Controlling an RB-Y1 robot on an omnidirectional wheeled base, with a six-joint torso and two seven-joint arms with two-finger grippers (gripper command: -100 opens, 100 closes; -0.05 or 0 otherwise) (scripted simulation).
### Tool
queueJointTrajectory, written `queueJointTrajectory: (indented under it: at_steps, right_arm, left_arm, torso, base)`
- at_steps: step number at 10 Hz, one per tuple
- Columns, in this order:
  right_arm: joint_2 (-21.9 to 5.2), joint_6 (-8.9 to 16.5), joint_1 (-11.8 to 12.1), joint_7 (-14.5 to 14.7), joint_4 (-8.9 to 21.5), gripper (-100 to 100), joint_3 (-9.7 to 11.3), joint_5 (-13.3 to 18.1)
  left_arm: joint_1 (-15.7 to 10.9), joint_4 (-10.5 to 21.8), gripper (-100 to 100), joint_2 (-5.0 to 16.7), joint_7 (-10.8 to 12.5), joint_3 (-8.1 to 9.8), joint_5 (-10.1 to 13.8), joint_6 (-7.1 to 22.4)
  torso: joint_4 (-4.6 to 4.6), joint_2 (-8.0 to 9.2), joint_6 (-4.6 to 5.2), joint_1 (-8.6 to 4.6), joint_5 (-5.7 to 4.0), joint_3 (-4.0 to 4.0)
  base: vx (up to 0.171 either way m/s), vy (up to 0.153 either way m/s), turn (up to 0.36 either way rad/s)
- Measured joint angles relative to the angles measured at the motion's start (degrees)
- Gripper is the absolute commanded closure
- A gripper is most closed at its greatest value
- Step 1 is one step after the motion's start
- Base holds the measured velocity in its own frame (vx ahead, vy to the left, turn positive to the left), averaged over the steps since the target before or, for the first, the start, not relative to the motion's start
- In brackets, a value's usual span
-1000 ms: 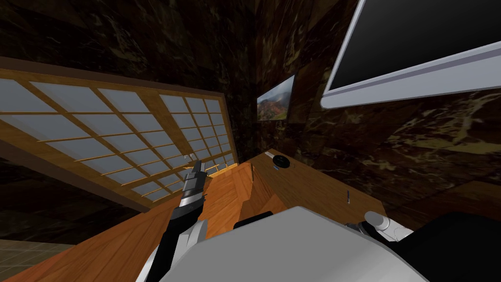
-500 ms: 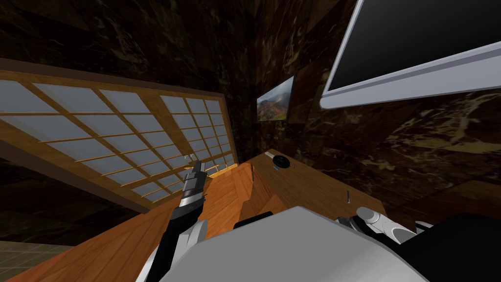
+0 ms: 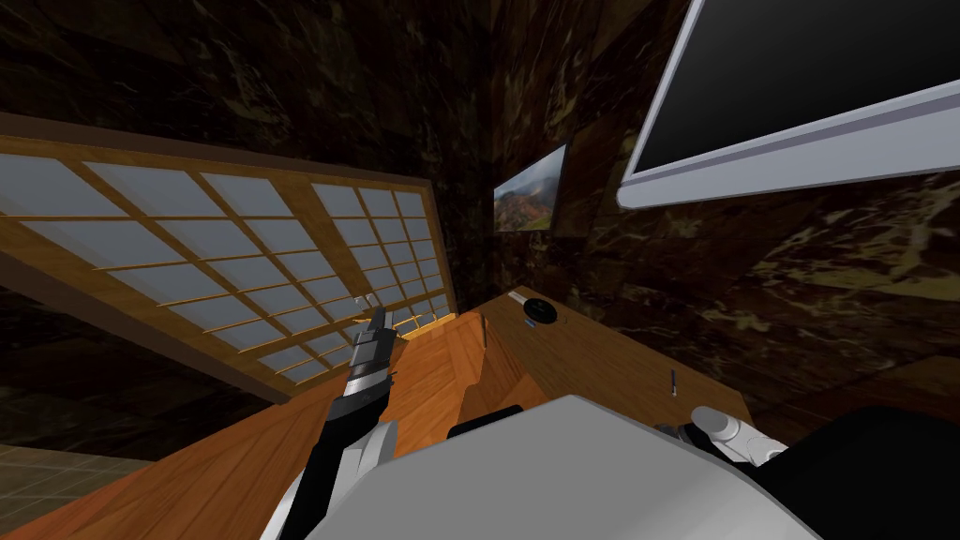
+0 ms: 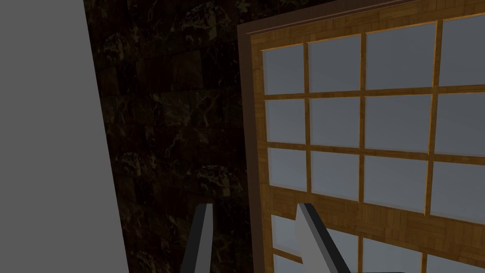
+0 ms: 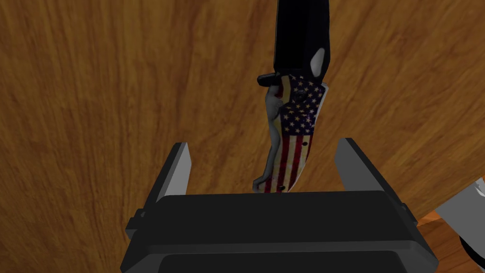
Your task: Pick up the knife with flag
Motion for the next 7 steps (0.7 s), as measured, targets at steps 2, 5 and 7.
queueJointTrajectory:
  at_steps: [2, 5, 7]
  right_arm:
    - [-0.1, 2.7, 1.5, -1.0, -2.2, -100, 3.0, -2.8]
    - [-1.0, 6.7, 4.8, -3.2, -7.5, -100, 7.2, -6.4]
    - [-1.0, 8.1, 5.6, -3.6, -8.5, 100, 8.4, -7.9]
  left_arm:
    - [0.0, 0.0, 0, 0.0, 0.0, 0.0, 0.0, 0.0]
    - [0.0, 0.0, 0, 0.0, 0.0, 0.0, 0.0, 0.0]
    - [0.0, 0.0, 0, 0.0, 0.0, 0.0, 0.0, 0.0]
  torso:
    - [0.0, 0.01, 0.0, -0.05, -0.01, 0.0]
    - [0.0, 0.06, 0.04, -0.33, -0.34, 0.02]
    - [-0.01, 0.11, 0.08, -0.46, -0.56, 0.05]
  base:
    - [0.014, -0.044, 0.054]
    - [0.013, -0.039, 0.048]
    - [0.002, -0.006, 0.004]
